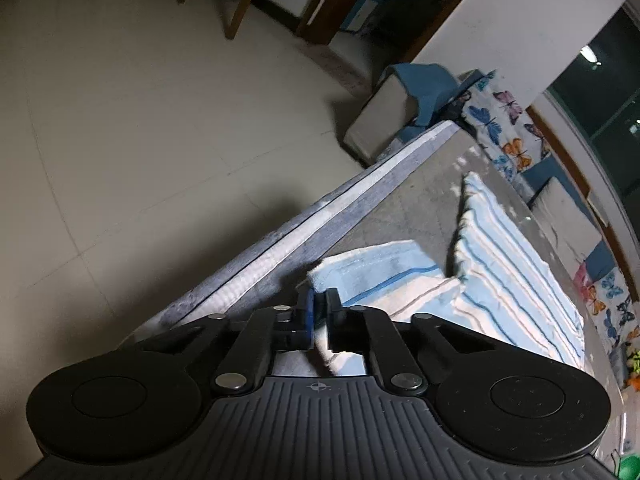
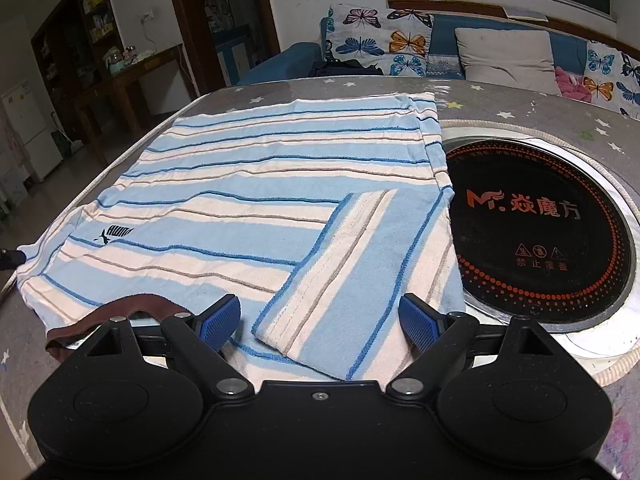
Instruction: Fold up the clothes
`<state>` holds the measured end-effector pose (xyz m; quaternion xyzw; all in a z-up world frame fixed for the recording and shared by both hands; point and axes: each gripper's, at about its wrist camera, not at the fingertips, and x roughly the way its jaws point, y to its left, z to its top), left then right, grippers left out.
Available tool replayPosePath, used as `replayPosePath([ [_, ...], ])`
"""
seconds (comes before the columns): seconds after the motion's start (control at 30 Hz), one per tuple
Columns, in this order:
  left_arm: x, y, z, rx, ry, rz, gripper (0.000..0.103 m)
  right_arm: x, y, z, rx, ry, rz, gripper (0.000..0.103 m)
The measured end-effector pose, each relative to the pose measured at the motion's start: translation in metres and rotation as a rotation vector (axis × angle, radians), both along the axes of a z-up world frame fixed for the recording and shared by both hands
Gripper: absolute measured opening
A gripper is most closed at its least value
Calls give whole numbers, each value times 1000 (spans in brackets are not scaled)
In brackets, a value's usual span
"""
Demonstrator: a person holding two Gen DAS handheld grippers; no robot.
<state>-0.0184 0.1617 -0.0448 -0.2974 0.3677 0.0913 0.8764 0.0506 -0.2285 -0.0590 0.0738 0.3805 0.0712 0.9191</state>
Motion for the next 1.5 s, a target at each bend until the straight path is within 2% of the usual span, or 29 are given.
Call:
replayPosePath([
  [0.13, -5, -15, 22, 17, -111, -70, 4, 0, 0, 0, 0, 1, -1, 89],
  [0.33, -10, -60, 47, 65, -264, -303, 4, -1, 0, 0, 1, -1, -4, 89],
  [0.43, -8, -88, 44, 71, -267, -448, 4, -2, 0, 0, 3, -1, -5, 89],
  [0.53, -4, -114, 33, 79, -229, -580, 4, -3, -1, 0, 4, -1, -5, 89],
  [0.8, 9, -151, 0, 78, -144, -784, 7, -4, -2, 1, 8, -2, -6, 89],
  [1.0, 17, -146, 8, 88, -187, -830, 10, 1, 0, 1, 9, 1, -3, 89],
  [1.1, 25, -135, 16, 107, -200, -785, 20, 0, 0, 1, 12, 0, -4, 89],
  [1.33, 57, -121, 10, 178, -168, -685, 20, -1, -4, 4, 31, -8, -15, 89],
  [1.43, 68, -121, 1, 181, -146, -683, 20, 2, -4, 5, 27, -15, -13, 89],
  [1.5, 72, -123, -2, 171, -145, -694, 20, 3, -4, 5, 24, -20, -13, 83],
])
